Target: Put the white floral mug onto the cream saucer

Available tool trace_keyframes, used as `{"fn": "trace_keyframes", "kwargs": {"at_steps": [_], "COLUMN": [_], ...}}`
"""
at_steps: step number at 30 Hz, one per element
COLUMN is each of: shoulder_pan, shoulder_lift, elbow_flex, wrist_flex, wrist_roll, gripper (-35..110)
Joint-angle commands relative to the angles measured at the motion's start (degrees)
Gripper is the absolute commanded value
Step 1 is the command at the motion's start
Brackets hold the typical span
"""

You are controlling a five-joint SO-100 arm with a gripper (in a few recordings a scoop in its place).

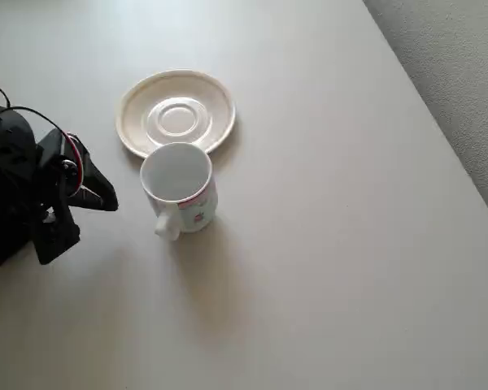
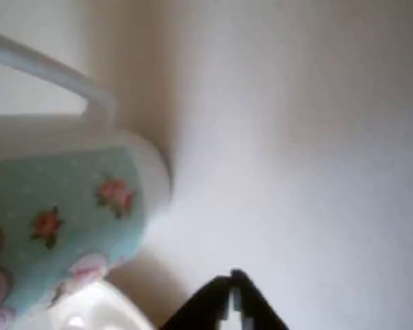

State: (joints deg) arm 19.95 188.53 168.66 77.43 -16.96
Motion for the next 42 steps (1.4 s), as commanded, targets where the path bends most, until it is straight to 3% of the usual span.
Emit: {"fn": "trace_keyframes", "kwargs": {"at_steps": [1, 18, 22, 26, 30, 35, 42], "shoulder_pan": [0.0, -1.14, -3.6, 2.55, 9.76, 8.53, 5.71], "shoulder_lift": [0.09, 0.09, 0.09, 0.09, 0.18, -0.44, -34.19], "elbow_flex": [0.44, 0.53, 1.85, 2.2, -5.98, -22.15, -51.5], "wrist_flex": [0.26, 0.26, -2.55, -4.75, -1.23, 6.42, 11.95], "wrist_roll": [0.0, -0.7, -12.57, -20.92, -18.54, -16.52, -10.72], "gripper": [-1, -1, -1, -1, -1, 13, 17]}}
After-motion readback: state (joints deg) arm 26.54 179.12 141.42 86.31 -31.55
